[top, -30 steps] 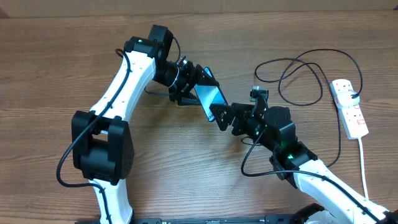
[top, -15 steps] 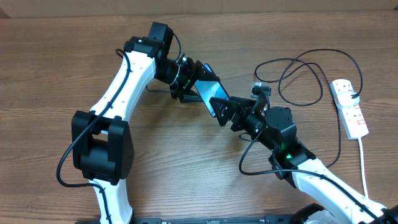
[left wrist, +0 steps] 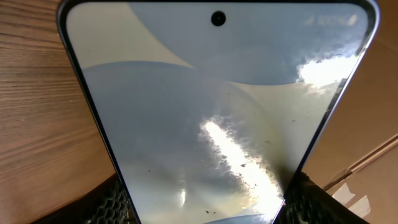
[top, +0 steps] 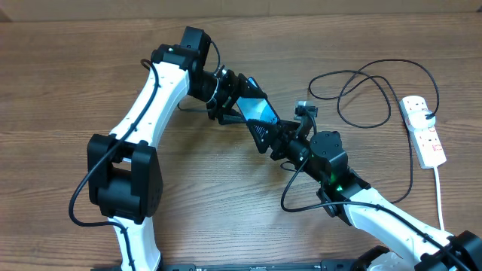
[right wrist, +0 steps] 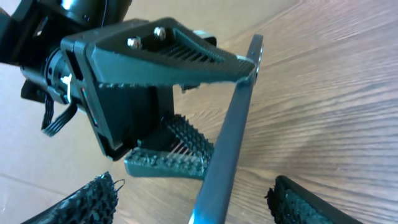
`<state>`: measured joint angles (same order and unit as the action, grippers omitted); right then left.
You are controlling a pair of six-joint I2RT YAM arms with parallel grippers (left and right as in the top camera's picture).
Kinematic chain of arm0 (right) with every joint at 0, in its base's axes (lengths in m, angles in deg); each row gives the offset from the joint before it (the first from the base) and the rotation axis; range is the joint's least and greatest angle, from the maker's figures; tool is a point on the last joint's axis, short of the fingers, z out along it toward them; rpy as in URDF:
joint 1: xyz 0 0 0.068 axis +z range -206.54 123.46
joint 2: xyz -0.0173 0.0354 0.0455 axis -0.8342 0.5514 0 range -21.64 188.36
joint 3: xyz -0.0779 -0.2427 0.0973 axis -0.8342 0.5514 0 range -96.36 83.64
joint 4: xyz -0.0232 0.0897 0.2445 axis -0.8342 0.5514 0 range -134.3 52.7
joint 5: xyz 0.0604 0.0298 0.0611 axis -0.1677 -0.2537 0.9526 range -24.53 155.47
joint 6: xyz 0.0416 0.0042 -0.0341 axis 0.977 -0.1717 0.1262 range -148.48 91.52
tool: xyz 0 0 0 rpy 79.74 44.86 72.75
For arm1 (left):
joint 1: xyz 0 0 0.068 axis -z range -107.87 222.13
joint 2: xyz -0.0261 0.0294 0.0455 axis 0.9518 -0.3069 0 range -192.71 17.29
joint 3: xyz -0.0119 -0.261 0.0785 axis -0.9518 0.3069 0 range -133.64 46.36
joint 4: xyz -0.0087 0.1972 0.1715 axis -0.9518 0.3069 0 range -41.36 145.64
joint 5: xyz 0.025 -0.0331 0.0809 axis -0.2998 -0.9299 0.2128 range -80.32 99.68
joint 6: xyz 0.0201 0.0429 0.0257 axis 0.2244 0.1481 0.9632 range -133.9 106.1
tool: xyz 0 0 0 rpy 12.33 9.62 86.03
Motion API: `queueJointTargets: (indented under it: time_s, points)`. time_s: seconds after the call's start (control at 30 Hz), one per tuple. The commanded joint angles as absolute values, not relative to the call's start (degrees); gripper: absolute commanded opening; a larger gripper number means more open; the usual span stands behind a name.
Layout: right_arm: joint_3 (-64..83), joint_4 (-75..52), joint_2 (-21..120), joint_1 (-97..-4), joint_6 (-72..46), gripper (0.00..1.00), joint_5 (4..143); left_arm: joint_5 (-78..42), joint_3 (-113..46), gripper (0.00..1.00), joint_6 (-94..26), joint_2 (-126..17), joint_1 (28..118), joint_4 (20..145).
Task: Plug charger to phone and switch on socket
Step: 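Grasp the phone's lower edge with the right gripper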
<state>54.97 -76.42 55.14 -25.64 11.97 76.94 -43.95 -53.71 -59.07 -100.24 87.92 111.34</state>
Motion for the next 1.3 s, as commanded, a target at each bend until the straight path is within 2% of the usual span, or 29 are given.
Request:
queueJointTargets:
  time_s: [0.0,0.33,0.67,1.27]
  points:
    - [54.0,-77.2,55.1,-25.4,12.0,0.77,75.3,-46.9,-55.5,0.5,-60.2,-100.4,89.4,111.2]
    - [54.0,-77.0,55.1,-25.4,12.0,0.64,75.4,-46.5,-55.5,0.5,-60.2,-100.4,91.4,110.9]
    - [54.0,-76.3,55.1,-25.4,12.1,0.57,76.0,-45.5,-55.5,0.5,-60.2,-100.4,91.4,110.4]
    - [54.0,-74.6,55.1,-25.4,12.1,0.38,76.2,-42.3,-55.5,0.5,-60.3,-100.4,91.7,109.9]
